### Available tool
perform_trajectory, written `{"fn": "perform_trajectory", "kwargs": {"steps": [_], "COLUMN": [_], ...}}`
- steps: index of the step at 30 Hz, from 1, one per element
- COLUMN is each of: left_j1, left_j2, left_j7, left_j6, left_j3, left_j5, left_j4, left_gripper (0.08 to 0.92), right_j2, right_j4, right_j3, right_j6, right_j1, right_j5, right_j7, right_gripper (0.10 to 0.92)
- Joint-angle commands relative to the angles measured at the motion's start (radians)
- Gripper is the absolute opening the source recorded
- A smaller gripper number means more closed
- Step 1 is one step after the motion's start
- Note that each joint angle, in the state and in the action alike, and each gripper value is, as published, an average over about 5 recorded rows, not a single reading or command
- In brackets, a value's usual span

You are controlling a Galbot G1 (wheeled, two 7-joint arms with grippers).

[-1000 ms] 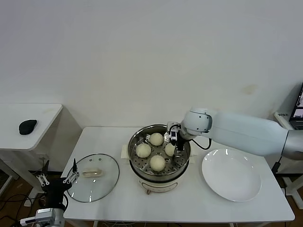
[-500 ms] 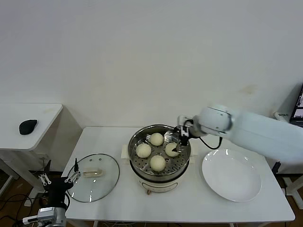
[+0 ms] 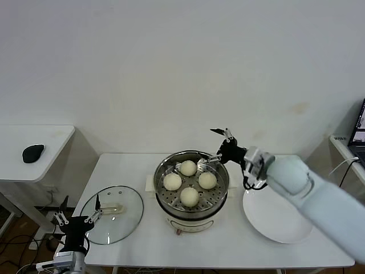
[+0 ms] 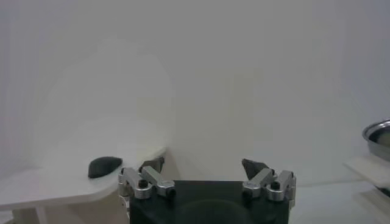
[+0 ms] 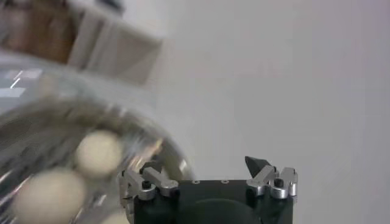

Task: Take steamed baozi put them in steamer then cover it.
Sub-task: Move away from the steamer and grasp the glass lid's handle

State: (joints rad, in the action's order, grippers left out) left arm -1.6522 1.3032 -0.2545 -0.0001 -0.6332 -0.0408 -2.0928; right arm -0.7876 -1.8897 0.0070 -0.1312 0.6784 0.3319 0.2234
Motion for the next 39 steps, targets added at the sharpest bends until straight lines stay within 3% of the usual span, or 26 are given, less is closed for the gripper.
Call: {"fn": "perform_trajectory", "kwargs": {"steps": [1,14,19,27,39], "left_j1": [0.003,-0.069,-0.074,0.043,0.257], "left_j2": [-0.015,-0.166,-0.179,-0.172,-0.176], "left_j7": [0.004,0.049,0.005,0.004,0.045], "left_j6": [-0.01,-0.1,-0.128,-0.135,-0.127], "left_j3": [0.033,-0.089,-0.091,-0.009,0.076], "left_j5": [0.238,1.067,1.247,1.334,1.332], "left_j4": [0.073,0.263,0.304,0.347,0.523], "left_gripper": [0.823,0.823,0.823,0.823,0.823], "right_j2": [-0.519,-0.574,-0.576,-0.579,-0.597], "right_j4": [-0.035,-0.046,-0.026,0.001,0.013], "right_j3": [0.996,1.202,1.21,1.202,1.188], "right_j6": [0.282,0.197,0.18,0.18,0.214], "right_j1": [0.832,0.937,0.934,0.924,0.941], "right_j5": [-0.19,-0.178,-0.168,-0.18,-0.223], "right_j7": [0.029,-0.014,-0.036,-0.043,-0.035], "right_gripper": [0.823,0.823,0.823,0.823,0.823]}}
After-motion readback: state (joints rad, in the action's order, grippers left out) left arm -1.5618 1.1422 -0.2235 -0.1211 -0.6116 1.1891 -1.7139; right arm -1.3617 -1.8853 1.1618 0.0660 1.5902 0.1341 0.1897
